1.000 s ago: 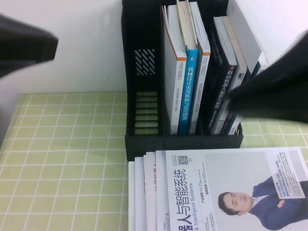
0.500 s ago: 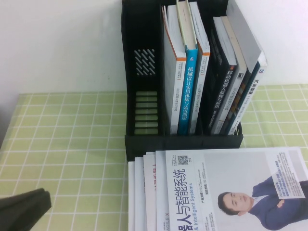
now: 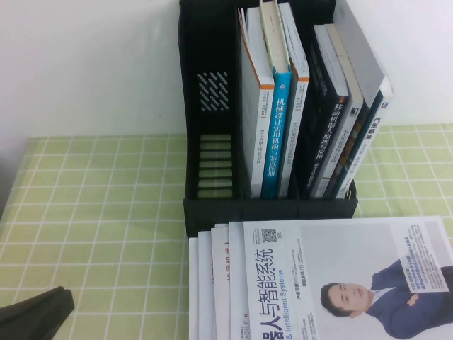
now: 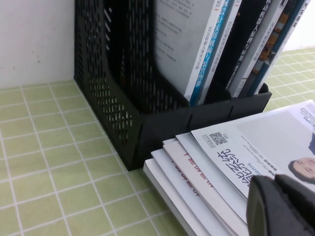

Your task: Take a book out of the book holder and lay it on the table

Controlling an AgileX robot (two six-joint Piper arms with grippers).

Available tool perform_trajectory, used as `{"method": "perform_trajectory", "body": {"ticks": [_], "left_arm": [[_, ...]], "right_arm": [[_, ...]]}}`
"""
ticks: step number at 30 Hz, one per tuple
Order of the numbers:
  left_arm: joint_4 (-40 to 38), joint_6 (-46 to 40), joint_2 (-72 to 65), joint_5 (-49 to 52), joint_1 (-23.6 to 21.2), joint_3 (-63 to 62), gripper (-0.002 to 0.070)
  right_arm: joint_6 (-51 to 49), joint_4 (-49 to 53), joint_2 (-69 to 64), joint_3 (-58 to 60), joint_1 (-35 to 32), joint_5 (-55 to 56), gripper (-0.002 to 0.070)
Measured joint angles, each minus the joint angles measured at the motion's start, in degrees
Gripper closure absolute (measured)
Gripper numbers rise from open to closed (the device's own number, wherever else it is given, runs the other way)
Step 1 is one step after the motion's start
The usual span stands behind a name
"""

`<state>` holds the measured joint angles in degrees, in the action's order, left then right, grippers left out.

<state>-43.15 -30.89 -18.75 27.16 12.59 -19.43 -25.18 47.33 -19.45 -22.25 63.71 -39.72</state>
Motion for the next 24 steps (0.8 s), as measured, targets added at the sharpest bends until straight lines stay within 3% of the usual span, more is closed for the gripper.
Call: {"method": "perform_trajectory", "body": {"ticks": [5, 24], "left_arm": [[-0.1, -0.3, 0.0, 0.1, 0.0, 0.0, 0.0676], [-0.1, -0.3, 0.0, 0.1, 0.0, 0.0, 0.0676]], "right_arm": [[-6.8, 5.0, 0.0, 2.1, 0.0, 0.1, 0.0678], [-7.6, 6.3, 0.0, 2.6, 0.0, 0.7, 0.0678]]}}
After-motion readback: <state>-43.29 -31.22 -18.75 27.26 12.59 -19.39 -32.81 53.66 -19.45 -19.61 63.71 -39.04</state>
